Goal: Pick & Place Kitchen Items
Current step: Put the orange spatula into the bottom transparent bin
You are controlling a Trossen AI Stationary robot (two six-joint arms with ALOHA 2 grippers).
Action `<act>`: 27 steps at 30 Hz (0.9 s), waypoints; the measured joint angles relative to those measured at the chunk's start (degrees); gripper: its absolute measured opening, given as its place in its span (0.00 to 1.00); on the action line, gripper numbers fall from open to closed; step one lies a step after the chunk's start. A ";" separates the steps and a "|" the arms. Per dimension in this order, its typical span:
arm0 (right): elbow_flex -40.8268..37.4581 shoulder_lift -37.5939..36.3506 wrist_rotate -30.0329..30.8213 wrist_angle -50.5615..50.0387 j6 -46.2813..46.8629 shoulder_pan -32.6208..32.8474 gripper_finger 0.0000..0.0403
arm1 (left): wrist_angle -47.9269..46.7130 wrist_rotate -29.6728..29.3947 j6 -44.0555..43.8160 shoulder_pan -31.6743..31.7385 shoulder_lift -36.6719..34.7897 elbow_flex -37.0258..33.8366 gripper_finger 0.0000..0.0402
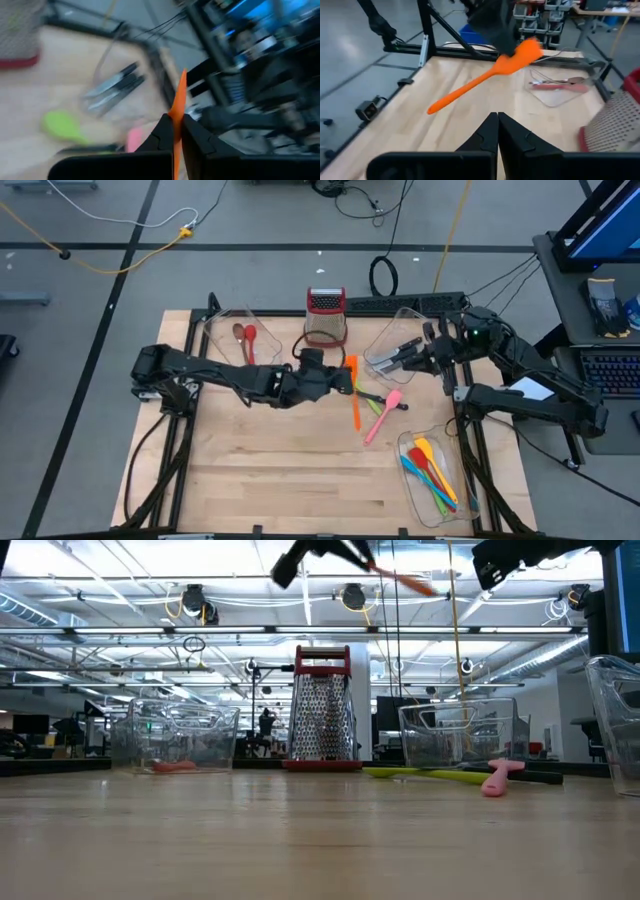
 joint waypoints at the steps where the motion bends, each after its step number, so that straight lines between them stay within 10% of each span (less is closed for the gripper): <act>1: 0.00 0.17 -0.03 0.03 0.66 0.37 0.00 | 2.49 -0.02 1.71 0.20 0.07 0.00 0.01; 27: 0.00 13.15 7.67 25.77 34.30 15.22 0.67 | 28.17 5.66 26.53 2.30 0.35 0.00 0.00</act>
